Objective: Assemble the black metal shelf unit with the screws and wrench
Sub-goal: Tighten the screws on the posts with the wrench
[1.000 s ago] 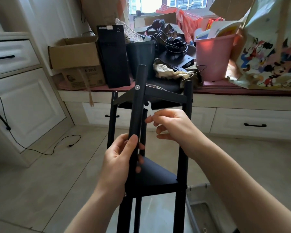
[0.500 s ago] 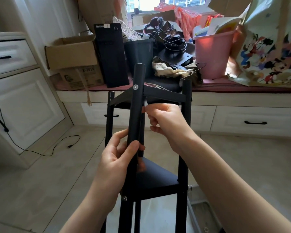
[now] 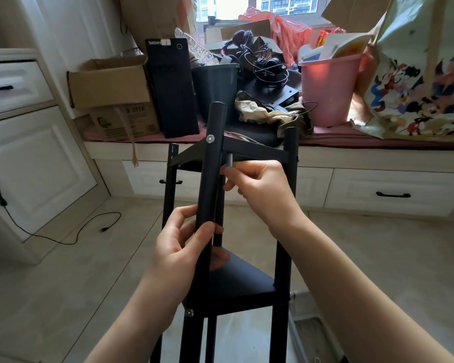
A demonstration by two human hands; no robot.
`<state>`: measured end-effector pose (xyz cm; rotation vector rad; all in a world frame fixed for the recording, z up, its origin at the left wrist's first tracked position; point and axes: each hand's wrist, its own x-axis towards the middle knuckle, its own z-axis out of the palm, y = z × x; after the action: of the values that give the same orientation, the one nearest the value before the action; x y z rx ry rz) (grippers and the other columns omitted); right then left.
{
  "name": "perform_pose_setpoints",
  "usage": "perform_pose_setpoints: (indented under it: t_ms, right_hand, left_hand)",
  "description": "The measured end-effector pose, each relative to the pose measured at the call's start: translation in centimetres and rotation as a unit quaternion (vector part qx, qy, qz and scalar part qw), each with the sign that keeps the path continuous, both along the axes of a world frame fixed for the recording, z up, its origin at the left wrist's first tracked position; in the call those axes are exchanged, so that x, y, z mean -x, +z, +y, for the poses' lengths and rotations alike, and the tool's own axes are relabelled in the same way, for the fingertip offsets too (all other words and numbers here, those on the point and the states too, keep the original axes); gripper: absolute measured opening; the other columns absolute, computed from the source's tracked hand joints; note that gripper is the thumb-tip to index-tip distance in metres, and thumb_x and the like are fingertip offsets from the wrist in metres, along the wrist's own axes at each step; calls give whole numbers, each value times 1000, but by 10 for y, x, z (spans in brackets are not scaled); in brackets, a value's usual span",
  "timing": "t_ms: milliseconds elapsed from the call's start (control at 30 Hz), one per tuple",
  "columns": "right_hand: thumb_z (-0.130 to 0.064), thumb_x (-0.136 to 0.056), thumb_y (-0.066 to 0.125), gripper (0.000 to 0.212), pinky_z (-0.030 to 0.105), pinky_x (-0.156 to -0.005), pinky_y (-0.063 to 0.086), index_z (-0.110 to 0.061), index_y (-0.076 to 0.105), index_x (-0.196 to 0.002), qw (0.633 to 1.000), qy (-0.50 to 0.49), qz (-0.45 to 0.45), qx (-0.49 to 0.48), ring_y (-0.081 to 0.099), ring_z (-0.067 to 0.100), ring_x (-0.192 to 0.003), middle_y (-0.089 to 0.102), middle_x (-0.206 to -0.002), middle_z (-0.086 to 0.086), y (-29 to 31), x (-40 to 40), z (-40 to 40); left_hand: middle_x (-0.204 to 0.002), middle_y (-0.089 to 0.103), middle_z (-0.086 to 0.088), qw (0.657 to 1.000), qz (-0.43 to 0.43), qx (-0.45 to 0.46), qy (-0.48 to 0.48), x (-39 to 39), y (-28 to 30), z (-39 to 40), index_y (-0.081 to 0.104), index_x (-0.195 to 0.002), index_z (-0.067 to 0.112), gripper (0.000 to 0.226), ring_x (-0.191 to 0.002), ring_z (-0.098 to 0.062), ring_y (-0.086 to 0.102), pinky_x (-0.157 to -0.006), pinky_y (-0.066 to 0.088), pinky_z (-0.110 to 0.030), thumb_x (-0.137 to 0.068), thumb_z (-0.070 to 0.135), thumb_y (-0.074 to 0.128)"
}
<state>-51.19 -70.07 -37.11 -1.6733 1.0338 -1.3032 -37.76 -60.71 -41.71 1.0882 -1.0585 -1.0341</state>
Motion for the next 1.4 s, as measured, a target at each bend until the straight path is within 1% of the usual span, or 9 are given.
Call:
perform_pose_setpoints:
  t_ms: [100,233,333,500,667,833,1000,1200,1400]
  right_hand:
    - [-25,-92,66,23,30,-56,42,-10,78,-79,1000,-7,22,17,48,11,-53,68,-62,-2,1,0,0]
    - [-24,-92,66,25,26,-58,40,-8,77,-76,999,5,34,24,46,9,-54,69,-68,10,1,0,0]
    - [-23,-92,67,24,25,-62,46,-14,75,-71,998,7,45,30,55,9,-58,69,-65,-3,1,-1,0]
    - [-21,-93,67,18,25,-73,53,-12,78,-82,998,-5,53,43,66,8,-71,72,-71,-4,-2,-3,1]
    - [-20,-93,66,16,18,-69,52,-12,79,-89,994,-31,56,84,65,0,-66,74,-74,-4,-6,-8,2]
    - [-16,-92,66,21,20,-60,49,-10,76,-74,993,-50,48,94,61,3,-58,65,-60,-9,-12,-19,2]
    - [-6,-90,64,23,45,-65,53,-4,72,-69,992,-91,8,86,65,27,-65,69,-64,9,-18,-30,-3]
    - [-7,-90,64,23,42,-62,52,-9,71,-68,984,-134,27,115,63,20,-61,67,-61,2,-22,-29,-5]
    - [-14,-96,57,25,38,-60,47,-8,69,-75,989,-95,46,99,55,18,-57,63,-62,6,-25,-21,0]
  left_hand:
    - [-88,74,-6,1000,-17,-7,-12,-2,3,1,57,-116,16,40,-64,-27,72,-61,62,-33,-78,27,64]
    - [-87,73,-7,998,-62,-22,-25,-11,7,1,57,-118,21,40,-71,-34,74,-63,63,-33,-79,29,64]
    - [-87,73,-4,994,-97,-26,-33,-17,10,2,60,-115,17,41,-75,-32,75,-64,63,-34,-78,32,64]
    - [-87,74,-3,991,-111,-40,-65,-22,13,4,60,-113,16,36,-79,-30,76,-68,64,-36,-80,31,63]
    - [-90,74,-5,990,-109,-46,-76,-22,14,6,60,-113,16,38,-80,-29,76,-67,63,-35,-79,32,64]
    - [-89,74,-7,990,-94,-50,-92,-19,13,7,60,-114,16,42,-80,-32,76,-71,64,-40,-77,34,67]
    - [-92,73,-8,988,-98,-49,-113,-10,13,6,58,-117,17,46,-79,-34,75,-71,63,-41,-76,37,68]
    - [-93,71,-1,989,-109,-35,-88,-5,10,5,58,-116,20,32,-75,-31,75,-67,62,-38,-86,29,67]
    - [-93,71,4,989,-122,-24,-80,-9,10,5,60,-114,20,21,-73,-30,74,-65,62,-36,-93,22,64]
